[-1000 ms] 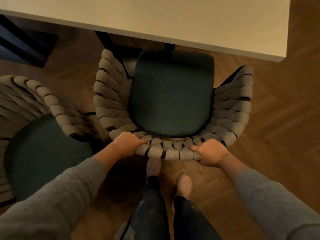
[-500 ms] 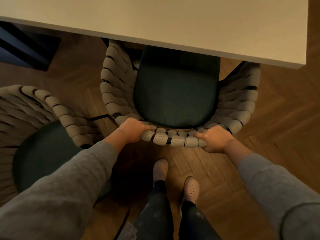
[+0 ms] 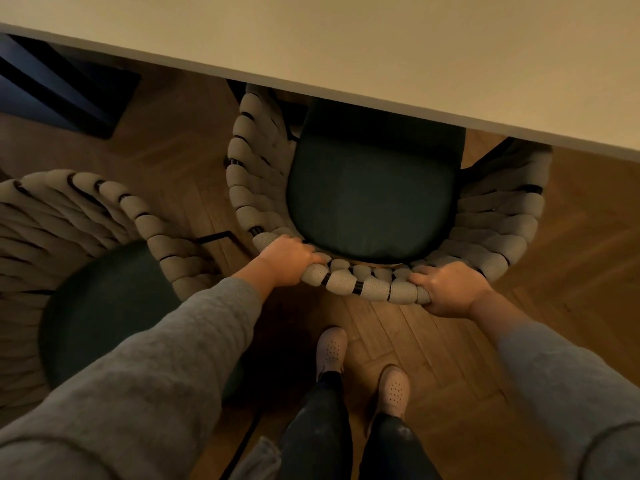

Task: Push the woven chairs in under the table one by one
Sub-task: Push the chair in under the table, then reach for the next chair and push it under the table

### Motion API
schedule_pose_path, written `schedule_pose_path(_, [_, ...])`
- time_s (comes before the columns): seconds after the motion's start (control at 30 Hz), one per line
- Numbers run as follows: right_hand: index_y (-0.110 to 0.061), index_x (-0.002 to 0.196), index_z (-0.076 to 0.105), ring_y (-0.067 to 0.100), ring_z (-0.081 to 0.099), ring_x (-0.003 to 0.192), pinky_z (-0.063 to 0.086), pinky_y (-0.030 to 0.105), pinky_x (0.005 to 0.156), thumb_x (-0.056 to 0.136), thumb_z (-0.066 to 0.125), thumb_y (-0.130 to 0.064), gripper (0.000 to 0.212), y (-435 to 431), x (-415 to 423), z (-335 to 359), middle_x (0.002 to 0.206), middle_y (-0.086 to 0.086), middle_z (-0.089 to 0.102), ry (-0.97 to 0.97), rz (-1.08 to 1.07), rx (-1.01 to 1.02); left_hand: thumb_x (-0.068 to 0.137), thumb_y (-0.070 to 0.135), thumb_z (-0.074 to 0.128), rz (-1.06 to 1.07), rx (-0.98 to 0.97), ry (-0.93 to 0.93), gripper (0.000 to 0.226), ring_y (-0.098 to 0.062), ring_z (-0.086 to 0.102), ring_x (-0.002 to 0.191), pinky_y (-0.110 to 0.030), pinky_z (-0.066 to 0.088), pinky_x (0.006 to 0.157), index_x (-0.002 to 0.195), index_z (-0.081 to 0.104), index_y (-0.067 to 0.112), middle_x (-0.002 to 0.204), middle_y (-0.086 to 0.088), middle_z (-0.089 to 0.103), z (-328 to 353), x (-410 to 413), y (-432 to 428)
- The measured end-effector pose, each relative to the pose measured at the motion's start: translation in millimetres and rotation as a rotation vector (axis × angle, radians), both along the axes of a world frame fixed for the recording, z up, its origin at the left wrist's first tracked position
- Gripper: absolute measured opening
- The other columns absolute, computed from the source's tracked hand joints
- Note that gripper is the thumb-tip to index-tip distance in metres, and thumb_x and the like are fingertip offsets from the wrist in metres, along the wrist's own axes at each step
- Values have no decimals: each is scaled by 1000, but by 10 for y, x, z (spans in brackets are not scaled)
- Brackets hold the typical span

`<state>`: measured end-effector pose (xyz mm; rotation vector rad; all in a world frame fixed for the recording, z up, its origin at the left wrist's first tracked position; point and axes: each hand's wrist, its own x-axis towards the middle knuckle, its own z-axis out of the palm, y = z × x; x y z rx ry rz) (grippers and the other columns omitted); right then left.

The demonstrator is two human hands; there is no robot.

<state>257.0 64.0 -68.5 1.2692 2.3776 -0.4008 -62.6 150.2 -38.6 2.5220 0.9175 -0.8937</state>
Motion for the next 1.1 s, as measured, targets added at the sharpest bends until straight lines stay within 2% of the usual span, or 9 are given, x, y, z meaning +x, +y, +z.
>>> schedule_pose_path(0.2, [-37,118,50,14,61,90,43,26,65,81,56,-44,38,101,-66,48,108,-9,60,-11,-76,-76,92,26,59,31,49,-13,53,-20,52,120,-46,41,104,140,41,35,132,2,55,10,-5,16])
schedule_pose_path(0.27, [-36,116,52,14,60,93,48,28,71,81,58,-43,36,105,-93,91,107,-9,60,-19,-124,-103,92,27,59,36,123,44,52,-24,48,125,-51,33,109,141,41,31,135,-2,52,26,10,-41])
schedule_pose_path(0.37, [-36,118,54,15,60,94,48,30,74,81,59,-46,38,79,-161,132,105,-7,60,-32,-181,-132,91,23,61,131,240,64,62,-30,33,138,-57,16,116,146,33,26,147,-9,38,47,5,-209])
schedule_pose_path(0.47, [-37,125,50,17,59,97,50,33,79,77,64,-55,54,100,-171,197,110,-5,60,-57,-243,-196,90,25,62,278,303,-81,72,-30,15,146,-53,4,119,151,24,24,156,-12,24,60,-40,-461])
schedule_pose_path(0.6, [-36,144,32,16,57,104,49,31,84,73,68,-65,85,83,-312,297,122,-4,55,-32,-278,-265,91,27,60,462,332,-291,78,-26,-2,149,-48,-3,117,153,13,25,162,-9,4,43,-229,-986])
schedule_pose_path(0.7, [-35,149,22,19,51,116,44,34,97,77,63,-67,89,49,-653,346,134,-1,47,123,-178,-126,92,30,57,631,337,-304,76,-26,-4,149,-45,-6,116,153,13,26,162,-11,-1,48,-429,-1353])
schedule_pose_path(0.83, [-26,150,25,27,39,133,31,44,112,84,57,-62,82,-39,-1275,475,147,9,38,354,91,65,95,33,53,800,330,-232,70,-27,-6,148,-47,-1,119,153,16,25,161,-13,-4,116,-732,-1870])
schedule_pose_path(0.9, [-26,150,26,28,34,137,29,48,114,86,56,-60,79,-111,-1612,526,150,10,35,410,181,66,95,33,52,858,360,-195,67,-28,-6,148,-48,1,120,153,19,24,161,-14,-5,154,-915,-2135])
schedule_pose_path(1.1, [-30,151,21,26,24,143,21,45,118,87,58,-56,78,-514,-2539,607,155,8,28,415,285,-20,94,33,53,1090,382,-80,63,-28,-5,149,-47,0,119,150,26,24,161,-15,-5,276,-1585,-2964])
